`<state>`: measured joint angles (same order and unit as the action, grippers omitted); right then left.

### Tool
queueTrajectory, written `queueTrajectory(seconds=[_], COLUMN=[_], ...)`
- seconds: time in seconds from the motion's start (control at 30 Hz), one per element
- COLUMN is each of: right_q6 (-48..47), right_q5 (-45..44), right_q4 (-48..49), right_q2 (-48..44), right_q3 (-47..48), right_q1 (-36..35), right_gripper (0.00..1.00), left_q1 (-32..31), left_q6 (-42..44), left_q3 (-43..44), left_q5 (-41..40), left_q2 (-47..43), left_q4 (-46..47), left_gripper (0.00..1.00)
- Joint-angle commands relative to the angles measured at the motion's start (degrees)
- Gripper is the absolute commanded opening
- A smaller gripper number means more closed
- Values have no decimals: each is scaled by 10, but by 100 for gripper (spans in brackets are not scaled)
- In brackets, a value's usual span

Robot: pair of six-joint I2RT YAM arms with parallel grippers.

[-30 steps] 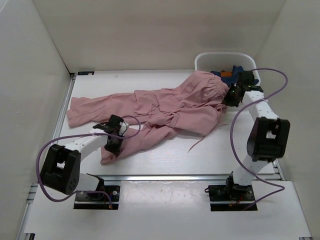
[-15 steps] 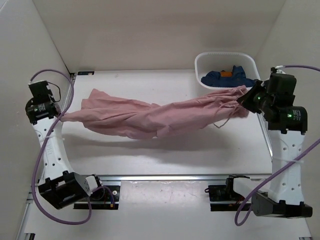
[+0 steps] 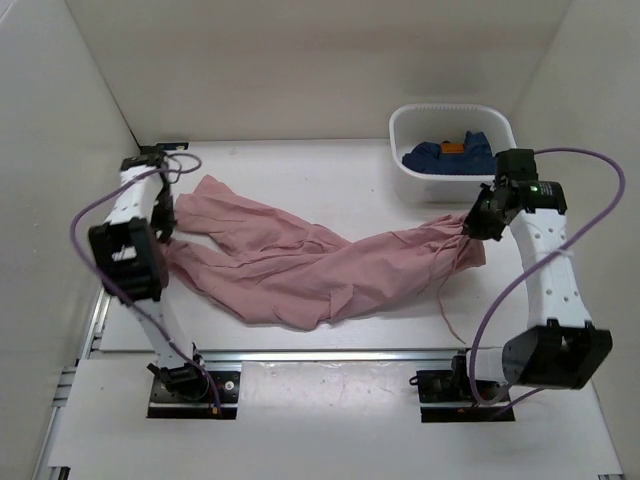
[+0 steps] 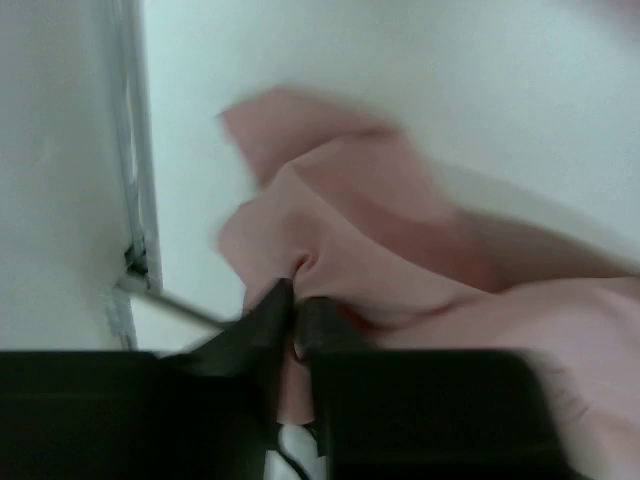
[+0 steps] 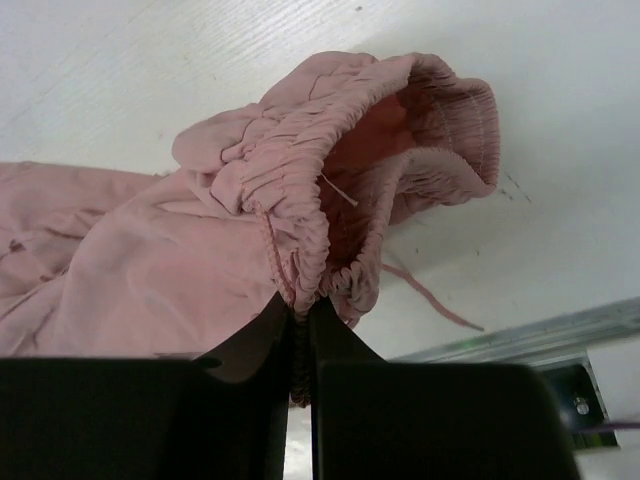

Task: Fold and stack the trousers
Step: Flatten the trousers out

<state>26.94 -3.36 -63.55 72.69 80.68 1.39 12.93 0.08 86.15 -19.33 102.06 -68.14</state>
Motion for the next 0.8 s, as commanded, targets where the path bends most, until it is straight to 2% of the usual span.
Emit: queueTrajectory(seconds=[0.0, 0.03, 0.07, 0.13, 0.17, 0.2, 0.37, 0.47, 0.53, 0.63, 0.77], right_q6=[-21, -21, -29, -36, -36, -41, -47, -47, -47, -47, -53], right_q5=[19, 30, 53, 75, 82, 82, 82, 88, 88, 83, 65], right_q4=[63, 69, 77, 84, 84, 84, 84, 84, 89, 89, 89], right_q2=[47, 56, 61, 62, 62, 55, 17, 10, 4, -2, -2], right_q3=[6, 13, 13, 13, 8, 8, -41, -60, -74, -79, -79], right_q1=[2, 7, 7, 7, 7, 7, 7, 7, 7, 7, 7], right_gripper=[0, 0, 0, 0, 0, 0, 0, 0, 0, 0, 0], left_q1=[-54, -55, -60, -60, -55, -49, 32, 58, 69, 102, 125], left_q6=[-1, -1, -1, -1, -1, -1, -1, -1, -1, -1, -1], left_q3=[166, 255, 292, 335, 341, 327, 162, 86, -4, -106, -143], left_q5=[30, 17, 11, 0, 0, 7, 58, 68, 92, 106, 135], left_q2=[130, 163, 191, 232, 227, 193, 38, -21, -54, -77, -41], left_q4=[10, 10, 3, -2, 7, 18, 135, 146, 165, 214, 240], left_gripper=[32, 44, 54, 70, 90, 97, 100, 100, 100, 100, 100])
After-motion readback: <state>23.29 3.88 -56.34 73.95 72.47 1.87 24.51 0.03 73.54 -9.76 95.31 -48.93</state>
